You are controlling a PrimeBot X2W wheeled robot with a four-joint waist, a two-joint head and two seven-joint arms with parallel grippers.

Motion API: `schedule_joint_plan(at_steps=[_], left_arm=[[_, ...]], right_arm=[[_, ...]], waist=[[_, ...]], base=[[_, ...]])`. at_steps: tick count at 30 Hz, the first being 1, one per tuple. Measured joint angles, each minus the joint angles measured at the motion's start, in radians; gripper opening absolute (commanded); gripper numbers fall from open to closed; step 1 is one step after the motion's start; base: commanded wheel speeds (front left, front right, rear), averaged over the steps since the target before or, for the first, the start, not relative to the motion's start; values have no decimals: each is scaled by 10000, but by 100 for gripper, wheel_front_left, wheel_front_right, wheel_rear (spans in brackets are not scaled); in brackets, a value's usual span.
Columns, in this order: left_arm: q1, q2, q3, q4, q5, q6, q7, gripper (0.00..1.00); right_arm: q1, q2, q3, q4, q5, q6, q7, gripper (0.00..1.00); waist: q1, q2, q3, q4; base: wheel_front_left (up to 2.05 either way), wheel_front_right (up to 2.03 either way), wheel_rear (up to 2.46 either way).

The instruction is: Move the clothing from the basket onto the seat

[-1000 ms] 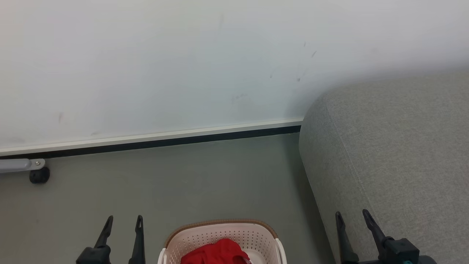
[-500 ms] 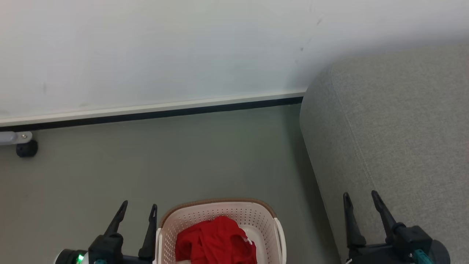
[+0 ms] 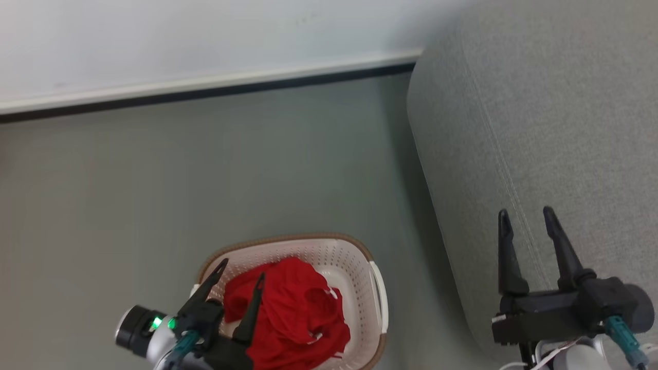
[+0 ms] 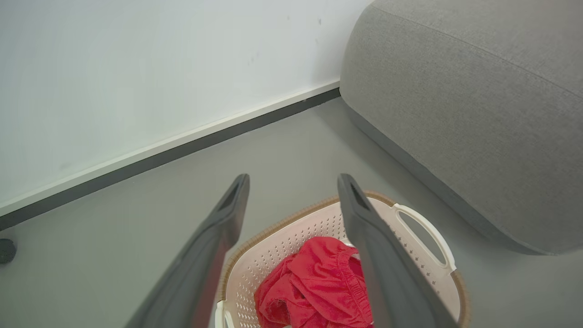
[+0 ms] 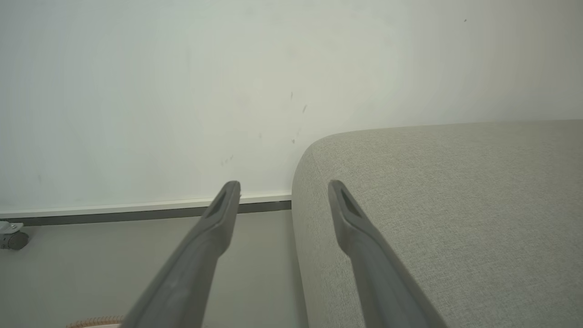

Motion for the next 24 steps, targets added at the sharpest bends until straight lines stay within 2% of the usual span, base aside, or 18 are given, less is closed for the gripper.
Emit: schedule_joint_plan(at_steps=[10, 20, 24], left_arm=[[-1098, -299, -1106, 1436, 849, -288, 598, 100], [-2129, -286, -1336, 2406, 1166, -399, 953, 100], [-2683, -109, -1467, 2871, 1467, -439, 1124, 100]], right_arm=[[-964, 105, -142, -1085, -169, -31, -69, 100], [-1834, 270, 190, -1837, -456, -31, -69, 100], [-2263, 347, 286, -2192, -531, -31, -71, 100]], waist=[[1, 0, 1376, -484], [1, 1, 2631, -928], [0, 1, 3335, -1166]], base=[[0, 0, 0], [0, 0, 0], [0, 0, 0]])
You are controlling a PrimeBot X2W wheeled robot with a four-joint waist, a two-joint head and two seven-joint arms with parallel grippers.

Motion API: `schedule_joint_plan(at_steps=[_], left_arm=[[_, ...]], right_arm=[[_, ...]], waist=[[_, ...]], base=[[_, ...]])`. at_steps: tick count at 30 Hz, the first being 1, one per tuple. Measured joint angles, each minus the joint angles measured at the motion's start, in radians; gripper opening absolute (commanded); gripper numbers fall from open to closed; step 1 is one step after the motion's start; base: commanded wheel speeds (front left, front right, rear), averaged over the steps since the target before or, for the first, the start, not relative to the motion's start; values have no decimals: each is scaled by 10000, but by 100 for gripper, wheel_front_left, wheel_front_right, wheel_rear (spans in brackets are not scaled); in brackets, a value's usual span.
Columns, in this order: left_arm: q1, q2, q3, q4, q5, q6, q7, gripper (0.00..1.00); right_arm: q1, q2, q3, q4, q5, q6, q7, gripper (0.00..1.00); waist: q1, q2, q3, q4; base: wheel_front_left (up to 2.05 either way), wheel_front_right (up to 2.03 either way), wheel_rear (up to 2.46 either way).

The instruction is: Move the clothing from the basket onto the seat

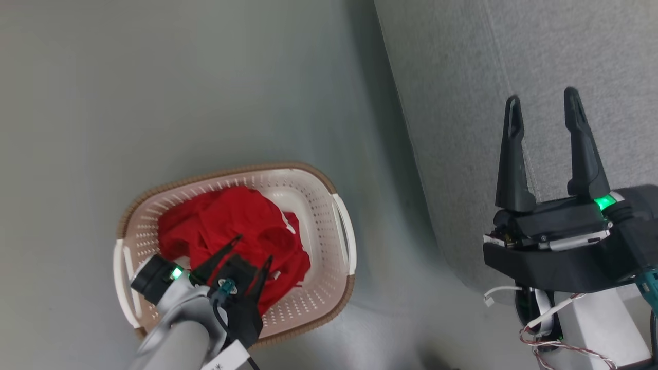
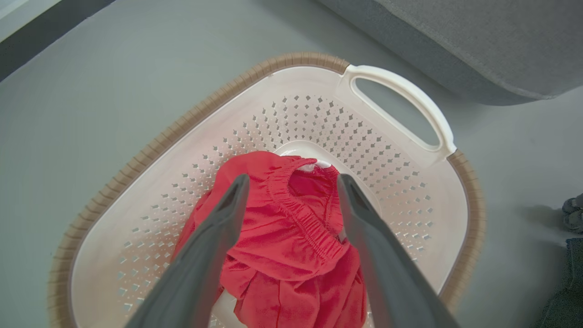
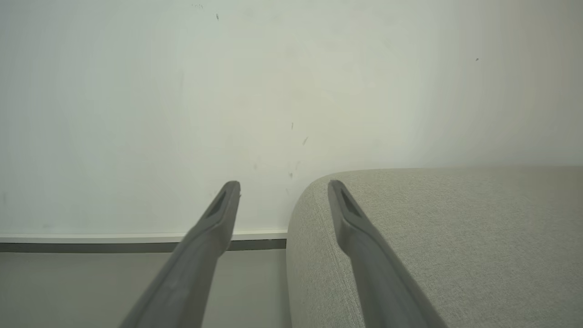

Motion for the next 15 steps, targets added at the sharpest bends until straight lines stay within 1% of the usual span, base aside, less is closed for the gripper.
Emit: schedule_joint_plan(at_steps=[10, 15], left_arm=[[-1002, 332, 249, 639, 35, -2, 73, 100], [-1873, 380, 270, 788, 161, -2, 73, 100]], right_arm=[[-749, 71, 157, -531, -71, 0, 0, 100], [-1151, 105, 180, -815, -125, 0, 0, 100]], waist=[[0, 0, 1425, -379], [-1, 0, 2288, -535]], base=[[0, 0, 0], [0, 0, 0]])
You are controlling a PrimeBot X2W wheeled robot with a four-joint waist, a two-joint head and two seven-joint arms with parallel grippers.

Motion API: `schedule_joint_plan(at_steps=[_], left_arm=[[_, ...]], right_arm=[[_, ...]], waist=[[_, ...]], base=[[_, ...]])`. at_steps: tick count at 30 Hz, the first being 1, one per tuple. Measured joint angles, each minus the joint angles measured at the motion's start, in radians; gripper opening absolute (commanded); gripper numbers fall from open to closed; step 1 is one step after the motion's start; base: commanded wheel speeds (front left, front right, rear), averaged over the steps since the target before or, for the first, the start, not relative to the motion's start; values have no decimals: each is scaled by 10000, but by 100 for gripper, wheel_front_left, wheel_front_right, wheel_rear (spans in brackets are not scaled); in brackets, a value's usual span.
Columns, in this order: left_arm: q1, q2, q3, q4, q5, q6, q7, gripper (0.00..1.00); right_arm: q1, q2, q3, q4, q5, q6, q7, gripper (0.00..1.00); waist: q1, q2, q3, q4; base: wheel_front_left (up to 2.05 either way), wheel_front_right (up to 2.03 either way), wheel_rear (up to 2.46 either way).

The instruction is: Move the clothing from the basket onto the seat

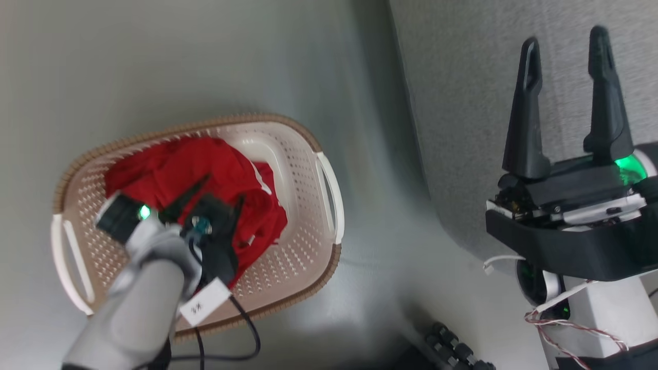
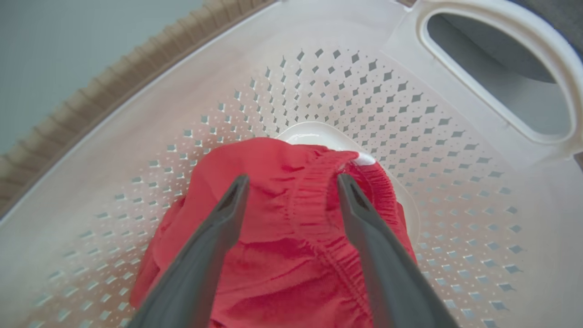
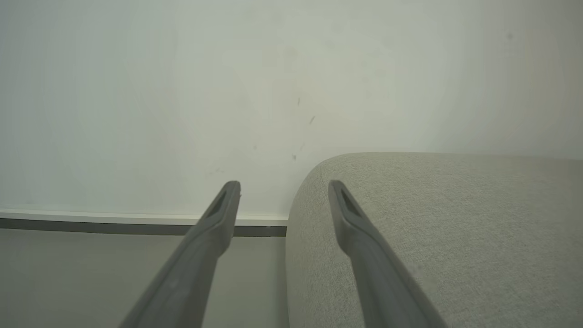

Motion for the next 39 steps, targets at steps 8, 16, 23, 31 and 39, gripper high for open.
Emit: schedule_joint_plan(at_steps=[8, 16, 23, 31, 39], left_arm=[[-1010, 148, -56, 318, 357, 4, -2, 64], [-1358, 251, -215, 594, 520, 17, -474, 0], [-1462, 190, -293, 790, 522, 27, -922, 0], [-1461, -52, -617, 861, 604, -8, -1160, 0], [-1498, -213, -690, 433, 320, -176, -1281, 0]], right_arm=[[-645, 81, 58, -144, -29, -13, 0, 100], [-960, 117, 42, 230, -33, -46, 0, 100], [-1129, 128, 100, 744, -33, -56, -2, 100], [-1246, 140, 435, 1791, -17, -54, 0, 100], [-1204, 142, 629, 2880, 157, 44, 0, 100]], waist=[[0, 0, 1117, -145], [1, 0, 1785, -213], [-2, 0, 1543, -68], [-1, -2, 862, 158], [-2, -3, -95, 493]], base=[[0, 0, 0], [0, 0, 0], [0, 0, 0], [0, 0, 0], [0, 0, 0]])
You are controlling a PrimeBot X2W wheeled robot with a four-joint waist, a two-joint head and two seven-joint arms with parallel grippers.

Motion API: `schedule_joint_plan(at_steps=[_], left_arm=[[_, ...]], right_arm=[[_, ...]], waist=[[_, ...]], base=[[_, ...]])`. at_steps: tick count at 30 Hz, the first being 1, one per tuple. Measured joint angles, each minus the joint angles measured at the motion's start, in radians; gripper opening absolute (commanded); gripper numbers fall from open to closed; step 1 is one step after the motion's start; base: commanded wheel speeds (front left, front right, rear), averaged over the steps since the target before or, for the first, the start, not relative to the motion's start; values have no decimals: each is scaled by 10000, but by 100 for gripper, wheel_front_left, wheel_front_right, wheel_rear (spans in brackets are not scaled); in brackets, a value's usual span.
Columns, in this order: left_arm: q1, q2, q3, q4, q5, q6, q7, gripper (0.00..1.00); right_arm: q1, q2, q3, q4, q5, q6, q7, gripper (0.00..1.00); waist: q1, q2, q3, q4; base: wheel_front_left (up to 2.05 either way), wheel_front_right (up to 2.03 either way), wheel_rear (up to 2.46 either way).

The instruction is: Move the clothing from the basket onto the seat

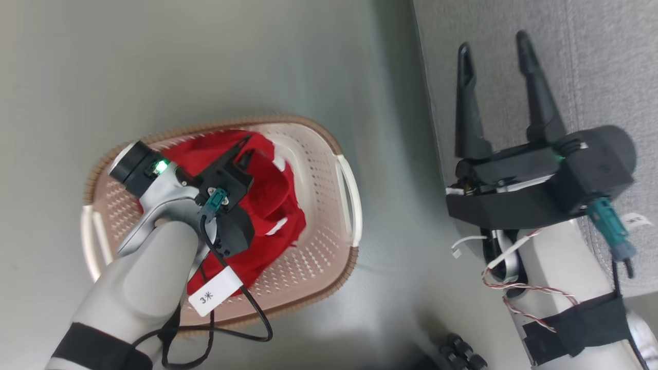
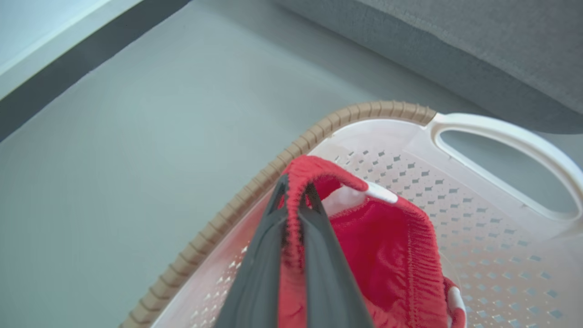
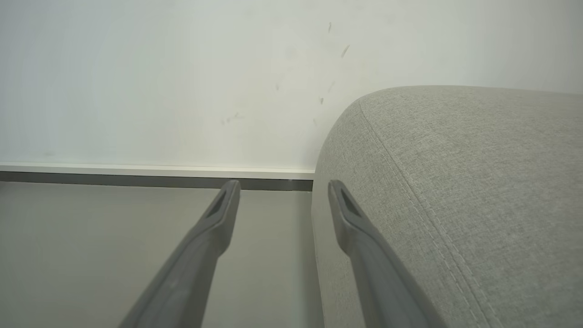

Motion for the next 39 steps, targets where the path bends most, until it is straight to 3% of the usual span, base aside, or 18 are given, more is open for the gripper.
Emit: schedule_joint_plan(at_steps=[20, 27, 39], left_arm=[[-635, -234, 150, -2036, -1653, -88, -58, 0], [-921, -263, -36, -2583, -2282, -90, -100, 0], [-1437, -564, -299, -2261, -3093, -90, -100, 0]], right_arm=[[64, -4, 853, 2535, 788, 560, 0, 100], [200, -6, 1350, 3338, 1062, 953, 2, 100], [228, -10, 2230, 4851, 1099, 2006, 2, 100]], waist=[[-1, -1, -2711, 1157], [-1, -1, -3728, 1319], [0, -1, -5442, 1201]], base=[[0, 0, 0], [0, 0, 0], [0, 0, 0]])
